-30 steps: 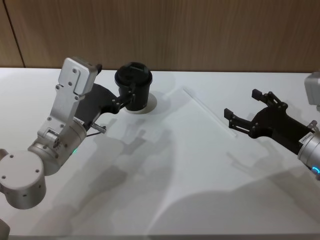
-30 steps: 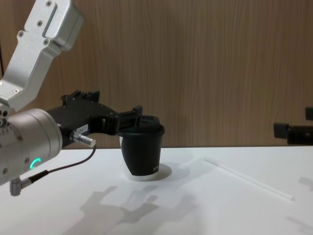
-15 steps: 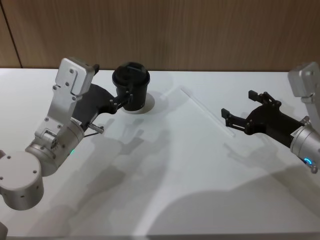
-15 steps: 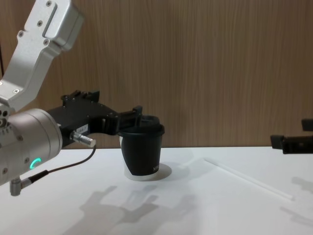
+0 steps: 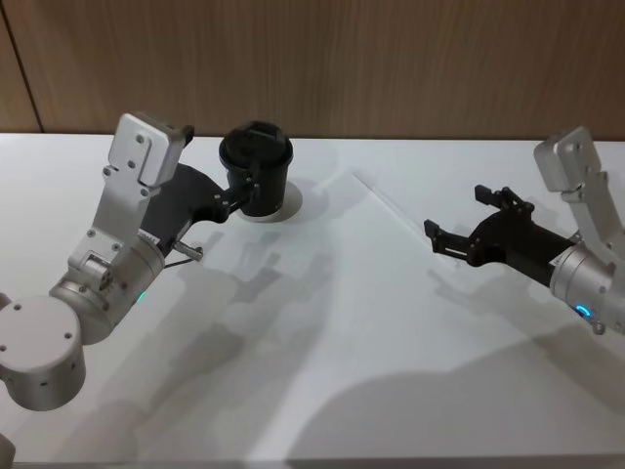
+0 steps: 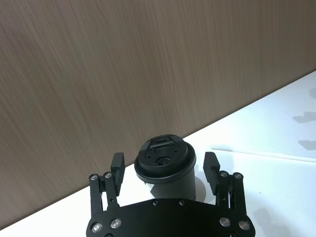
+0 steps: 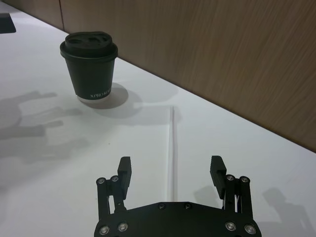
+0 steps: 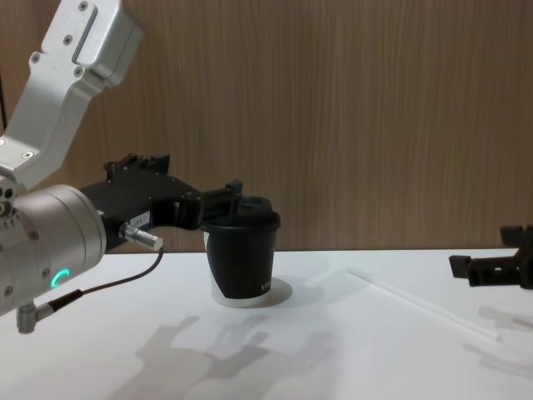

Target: Pick up the straw with one hand, pass it to the other hand, and insert it into the cup.

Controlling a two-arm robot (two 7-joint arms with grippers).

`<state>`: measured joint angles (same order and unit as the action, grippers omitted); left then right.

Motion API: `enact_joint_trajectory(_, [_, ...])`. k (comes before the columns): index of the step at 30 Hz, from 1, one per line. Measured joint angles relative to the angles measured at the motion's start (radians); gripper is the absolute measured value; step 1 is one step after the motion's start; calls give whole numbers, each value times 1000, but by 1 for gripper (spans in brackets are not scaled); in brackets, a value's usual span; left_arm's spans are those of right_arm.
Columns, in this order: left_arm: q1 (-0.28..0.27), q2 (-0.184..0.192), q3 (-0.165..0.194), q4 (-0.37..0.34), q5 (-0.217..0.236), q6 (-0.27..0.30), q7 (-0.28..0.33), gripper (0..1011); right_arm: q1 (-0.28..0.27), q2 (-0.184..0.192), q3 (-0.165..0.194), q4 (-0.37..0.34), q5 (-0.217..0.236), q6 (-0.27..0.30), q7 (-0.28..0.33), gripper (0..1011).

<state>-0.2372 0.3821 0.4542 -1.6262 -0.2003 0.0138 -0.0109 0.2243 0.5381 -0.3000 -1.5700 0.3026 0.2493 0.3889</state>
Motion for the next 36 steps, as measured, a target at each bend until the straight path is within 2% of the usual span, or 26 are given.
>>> enact_joint_trajectory(9, [0, 0, 0, 0, 0, 0, 0, 1000, 28, -25, -11, 58, -2, -4, 16, 1001])
enact_joint_trajectory(23, [0, 0, 0, 0, 0, 0, 0, 1000, 58, -61, -15, 135, 36, 3, 33, 1001])
enact_joint_trajectory(36, [0, 0, 0, 0, 0, 0, 0, 1000, 73, -76, -24, 191, 57, 1, 37, 1001])
